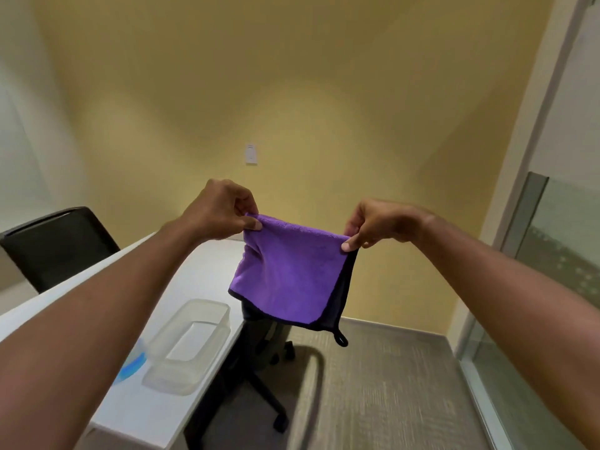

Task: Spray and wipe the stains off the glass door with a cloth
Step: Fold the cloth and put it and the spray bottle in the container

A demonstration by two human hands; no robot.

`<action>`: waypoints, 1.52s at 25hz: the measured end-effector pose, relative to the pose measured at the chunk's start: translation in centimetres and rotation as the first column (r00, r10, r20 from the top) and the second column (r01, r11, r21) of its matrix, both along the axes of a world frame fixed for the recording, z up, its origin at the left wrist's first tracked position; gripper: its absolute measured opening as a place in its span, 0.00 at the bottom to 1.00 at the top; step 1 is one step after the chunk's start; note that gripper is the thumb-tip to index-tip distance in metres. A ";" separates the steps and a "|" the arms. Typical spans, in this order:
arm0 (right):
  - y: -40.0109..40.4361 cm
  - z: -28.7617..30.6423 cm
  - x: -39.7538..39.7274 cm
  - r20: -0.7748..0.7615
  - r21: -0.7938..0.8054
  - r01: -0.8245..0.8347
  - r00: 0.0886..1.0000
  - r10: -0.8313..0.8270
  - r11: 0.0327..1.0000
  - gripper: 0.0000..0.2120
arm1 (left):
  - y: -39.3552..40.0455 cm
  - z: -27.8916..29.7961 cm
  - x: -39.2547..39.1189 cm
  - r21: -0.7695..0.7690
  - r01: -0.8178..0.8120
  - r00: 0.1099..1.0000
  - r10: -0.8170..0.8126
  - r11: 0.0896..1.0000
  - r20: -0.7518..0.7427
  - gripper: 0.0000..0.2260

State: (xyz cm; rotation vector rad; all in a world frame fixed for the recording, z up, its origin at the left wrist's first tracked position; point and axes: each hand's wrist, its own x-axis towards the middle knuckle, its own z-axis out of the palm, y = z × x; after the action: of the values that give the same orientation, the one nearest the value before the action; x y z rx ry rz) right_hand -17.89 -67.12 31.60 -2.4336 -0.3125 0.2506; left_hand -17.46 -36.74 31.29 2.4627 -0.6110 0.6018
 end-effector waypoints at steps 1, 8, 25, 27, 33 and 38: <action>1.0 0.0 0.3 0.006 -0.012 -0.002 1.000 0.002 1.000 0.07 | 0.9 -0.2 0.1 -0.004 -0.010 1.000 0.010 1.000 -0.005 0.08; 8.6 -0.9 3.4 0.041 0.012 0.000 0.999 -0.001 1.000 0.15 | 8.3 -1.6 2.6 -0.008 -0.035 0.997 0.034 0.999 -0.074 0.09; 27.0 -3.6 14.6 0.431 -0.304 -0.021 0.889 0.157 0.952 0.11 | 24.5 -4.6 14.4 0.009 0.043 0.982 -0.041 0.999 -0.186 0.14; 27.8 -3.7 16.2 0.482 -0.308 -0.051 0.853 0.202 0.950 0.11 | 24.6 -4.9 15.6 0.019 0.065 0.981 -0.060 0.998 -0.186 0.16; 27.7 -3.0 21.6 0.456 -0.352 -0.126 0.842 0.288 0.927 0.12 | 26.0 -4.4 20.3 0.123 0.016 0.986 0.005 0.992 -0.167 0.14; 28.2 -2.7 25.6 0.425 -0.388 -0.155 0.844 0.326 0.908 0.16 | 26.5 -3.9 23.4 0.141 -0.015 0.991 0.033 0.990 -0.127 0.15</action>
State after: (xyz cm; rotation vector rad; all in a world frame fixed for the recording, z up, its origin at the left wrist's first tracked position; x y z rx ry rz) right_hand 7.76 -38.90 28.88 -2.7761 -0.8730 -0.2285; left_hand 5.98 -10.29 27.42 2.6192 -0.5907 0.4175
